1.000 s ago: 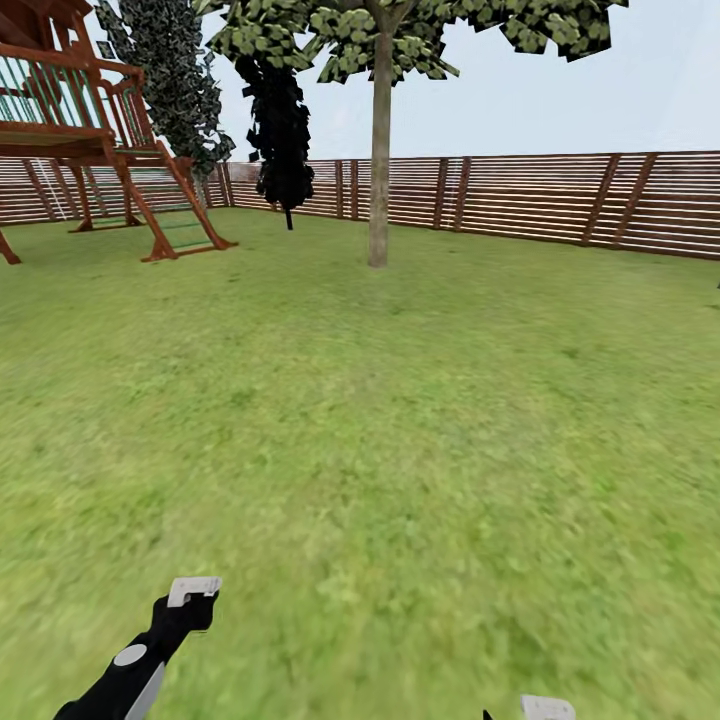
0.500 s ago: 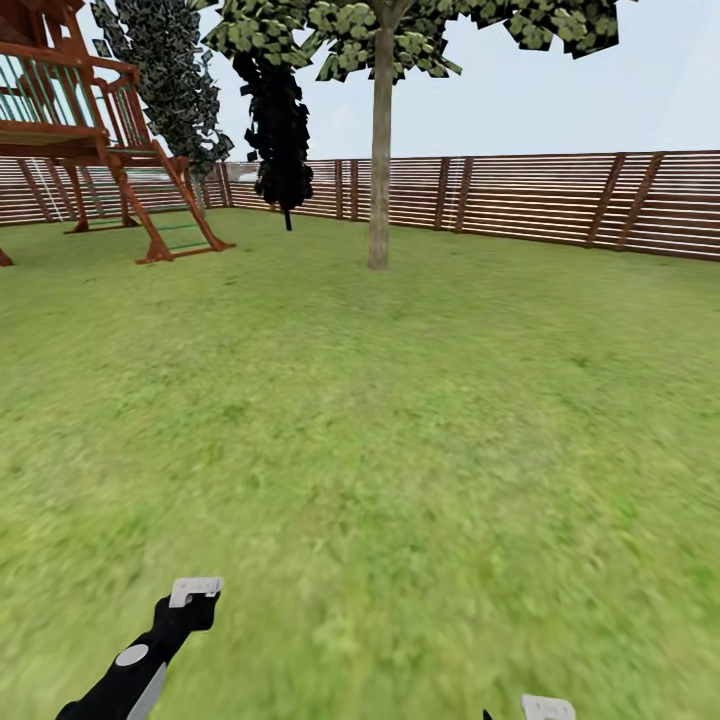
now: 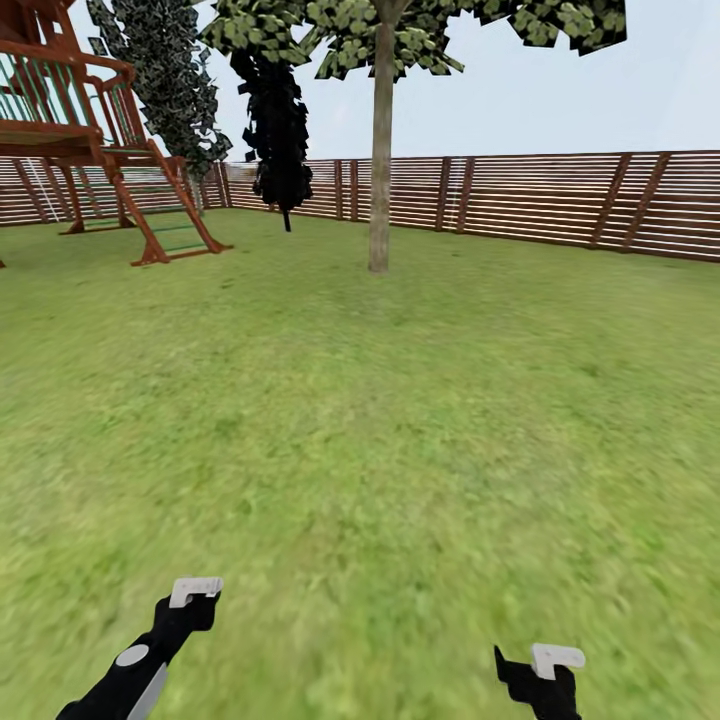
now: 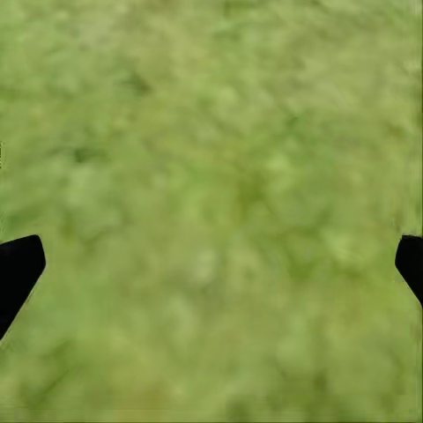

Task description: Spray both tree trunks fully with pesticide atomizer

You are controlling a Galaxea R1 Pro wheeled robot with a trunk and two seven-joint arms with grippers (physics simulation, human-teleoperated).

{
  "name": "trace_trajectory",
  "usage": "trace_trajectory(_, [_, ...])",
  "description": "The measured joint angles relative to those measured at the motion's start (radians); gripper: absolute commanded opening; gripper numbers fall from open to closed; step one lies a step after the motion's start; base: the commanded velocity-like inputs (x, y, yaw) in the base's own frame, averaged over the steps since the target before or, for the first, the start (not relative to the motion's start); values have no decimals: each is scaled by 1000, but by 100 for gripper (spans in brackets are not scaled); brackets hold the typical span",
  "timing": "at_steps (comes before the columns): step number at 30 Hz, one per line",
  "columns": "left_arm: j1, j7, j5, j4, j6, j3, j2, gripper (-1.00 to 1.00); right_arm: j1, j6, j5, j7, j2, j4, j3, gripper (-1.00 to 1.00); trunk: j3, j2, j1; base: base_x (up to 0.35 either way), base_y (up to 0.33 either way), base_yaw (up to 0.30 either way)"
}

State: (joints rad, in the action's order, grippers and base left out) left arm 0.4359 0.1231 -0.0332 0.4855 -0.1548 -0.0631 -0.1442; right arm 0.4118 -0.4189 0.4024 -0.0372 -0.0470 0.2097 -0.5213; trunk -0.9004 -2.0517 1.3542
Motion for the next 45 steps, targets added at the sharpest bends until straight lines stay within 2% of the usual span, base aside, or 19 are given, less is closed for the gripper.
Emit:
trace_trajectory(9, [-1,-1,1,-1,0,-2,1,-100,0,-5,31,-3,0,-3,4,100,0,0,0,339,0,0])
trace_trajectory(21, [-1,-1,1,-2,0,-3,2,-100,0,-5,29,2,-11,-2,2,100,-10,0,0,339,0,0])
trace_trajectory(45, [-1,-1,1,-2,1,-3,1,-100,0,-5,30,0,-9,-3,3,100,-22,0,0,339,0,-30])
